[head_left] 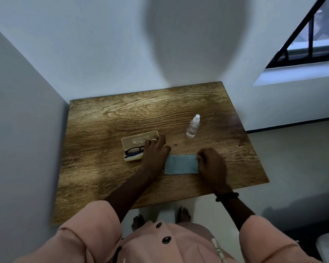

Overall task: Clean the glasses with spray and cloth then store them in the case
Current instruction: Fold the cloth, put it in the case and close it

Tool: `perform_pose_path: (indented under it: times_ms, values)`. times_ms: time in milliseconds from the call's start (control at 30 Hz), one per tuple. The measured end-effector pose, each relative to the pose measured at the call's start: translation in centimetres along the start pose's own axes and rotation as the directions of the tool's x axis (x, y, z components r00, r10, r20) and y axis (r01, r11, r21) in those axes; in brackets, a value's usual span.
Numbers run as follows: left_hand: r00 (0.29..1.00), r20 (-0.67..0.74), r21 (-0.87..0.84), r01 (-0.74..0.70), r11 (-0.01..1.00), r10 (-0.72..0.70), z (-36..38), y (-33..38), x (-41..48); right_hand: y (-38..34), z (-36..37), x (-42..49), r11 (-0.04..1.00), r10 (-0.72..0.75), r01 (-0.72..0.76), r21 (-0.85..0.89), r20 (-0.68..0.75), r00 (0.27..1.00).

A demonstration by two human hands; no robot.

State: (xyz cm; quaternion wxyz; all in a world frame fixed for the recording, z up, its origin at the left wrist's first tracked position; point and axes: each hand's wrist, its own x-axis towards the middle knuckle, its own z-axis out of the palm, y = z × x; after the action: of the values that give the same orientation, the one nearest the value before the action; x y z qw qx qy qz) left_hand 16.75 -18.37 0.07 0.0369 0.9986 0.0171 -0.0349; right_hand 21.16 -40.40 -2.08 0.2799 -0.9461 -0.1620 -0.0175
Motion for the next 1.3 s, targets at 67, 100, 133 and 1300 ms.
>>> perform_pose_path:
  times_ms: [67, 100, 133, 1300]
  values:
    - [0.999, 0.023, 0.024, 0.024, 0.999, -0.025, 0.0, 0.0, -0.1, -1.7, 0.9, -1.9, 0.985, -0.145, 0.151, -0.083, 0.069, 0.987]
    - [0.998, 0.042, 0.041, 0.045, 0.998, -0.047, 0.1, 0.0, -0.1, -2.7, 1.6, -2.8, 0.974, -0.195, 0.206, -0.096, 0.11, 0.975]
    - [0.996, 0.059, 0.059, 0.067, 0.996, -0.071, 0.0, 0.0, 0.0, -3.7, 2.3, -3.6, 0.966, -0.227, 0.241, -0.096, 0.141, 0.964]
    - [0.971, 0.225, 0.219, -0.131, 0.967, 0.08, -0.7, 1.9, 0.4, -7.6, 6.1, -5.6, 1.0, -0.01, 0.009, 0.007, 0.095, 0.995]
